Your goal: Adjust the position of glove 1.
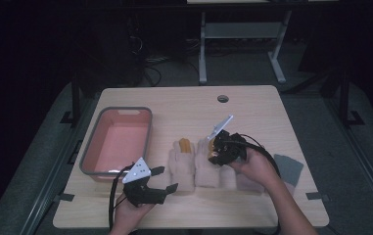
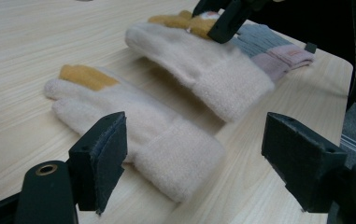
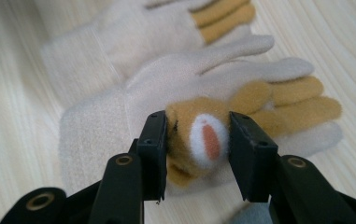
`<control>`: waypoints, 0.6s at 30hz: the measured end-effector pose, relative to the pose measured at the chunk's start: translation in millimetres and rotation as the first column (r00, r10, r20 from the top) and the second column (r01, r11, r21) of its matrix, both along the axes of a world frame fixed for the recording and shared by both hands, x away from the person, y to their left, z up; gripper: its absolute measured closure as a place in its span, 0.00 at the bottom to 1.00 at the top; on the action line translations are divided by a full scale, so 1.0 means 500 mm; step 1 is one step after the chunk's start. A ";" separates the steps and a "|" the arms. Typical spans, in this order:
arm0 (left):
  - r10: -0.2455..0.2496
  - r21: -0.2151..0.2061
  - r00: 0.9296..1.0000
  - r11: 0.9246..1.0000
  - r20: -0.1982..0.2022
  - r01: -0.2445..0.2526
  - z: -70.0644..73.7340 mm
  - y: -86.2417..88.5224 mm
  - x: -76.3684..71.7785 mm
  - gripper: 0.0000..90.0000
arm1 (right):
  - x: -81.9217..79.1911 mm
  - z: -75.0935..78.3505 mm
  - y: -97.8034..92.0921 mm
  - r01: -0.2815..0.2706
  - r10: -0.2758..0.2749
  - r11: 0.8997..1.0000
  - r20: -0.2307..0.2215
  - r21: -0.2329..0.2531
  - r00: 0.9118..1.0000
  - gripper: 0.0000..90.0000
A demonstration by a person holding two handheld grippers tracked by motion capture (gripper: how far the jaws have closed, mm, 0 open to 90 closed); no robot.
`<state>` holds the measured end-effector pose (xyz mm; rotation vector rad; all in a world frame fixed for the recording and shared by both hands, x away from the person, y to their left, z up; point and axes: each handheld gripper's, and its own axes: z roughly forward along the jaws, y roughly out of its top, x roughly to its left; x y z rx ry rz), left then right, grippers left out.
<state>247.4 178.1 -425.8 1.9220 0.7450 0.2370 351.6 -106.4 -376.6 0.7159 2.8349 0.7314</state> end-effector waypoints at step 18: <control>-0.002 -0.008 1.000 1.000 0.005 0.002 0.002 0.001 -0.003 0.25 | 0.013 0.011 0.080 -0.080 0.079 0.997 0.006 0.015 0.997 0.66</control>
